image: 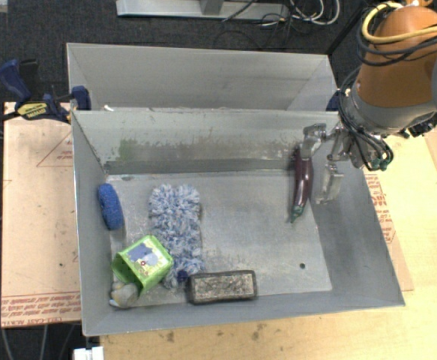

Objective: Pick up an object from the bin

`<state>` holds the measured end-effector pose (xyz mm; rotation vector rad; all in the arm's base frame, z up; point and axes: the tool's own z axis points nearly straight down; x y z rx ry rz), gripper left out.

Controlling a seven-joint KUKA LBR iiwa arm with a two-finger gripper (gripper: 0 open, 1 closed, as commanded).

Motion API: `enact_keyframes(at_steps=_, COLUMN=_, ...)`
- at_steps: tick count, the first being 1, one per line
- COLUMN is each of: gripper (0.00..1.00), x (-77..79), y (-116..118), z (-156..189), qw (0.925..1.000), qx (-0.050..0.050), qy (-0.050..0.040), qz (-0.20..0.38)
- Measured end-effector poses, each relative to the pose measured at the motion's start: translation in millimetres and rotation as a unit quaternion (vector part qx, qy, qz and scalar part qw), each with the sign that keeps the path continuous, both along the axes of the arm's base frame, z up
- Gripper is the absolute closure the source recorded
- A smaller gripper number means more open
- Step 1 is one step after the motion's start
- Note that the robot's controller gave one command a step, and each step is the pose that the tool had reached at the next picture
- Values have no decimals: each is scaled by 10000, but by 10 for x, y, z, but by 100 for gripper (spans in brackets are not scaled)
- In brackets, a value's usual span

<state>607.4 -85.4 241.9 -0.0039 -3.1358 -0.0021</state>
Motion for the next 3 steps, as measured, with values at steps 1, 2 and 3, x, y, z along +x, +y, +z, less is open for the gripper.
enact_keyframes(at_steps=1, gripper=0, x=12, y=3, z=50, qw=10000, qx=-6, qy=-38, qz=9)
enact_keyframes(at_steps=2, gripper=100, x=-146, y=943, z=-704, qw=9992, qx=2, qy=-33, qz=404)
enact_keyframes(at_steps=3, gripper=0, x=-145, y=939, z=-702, qw=9992, qx=-2, qy=-35, qz=404)
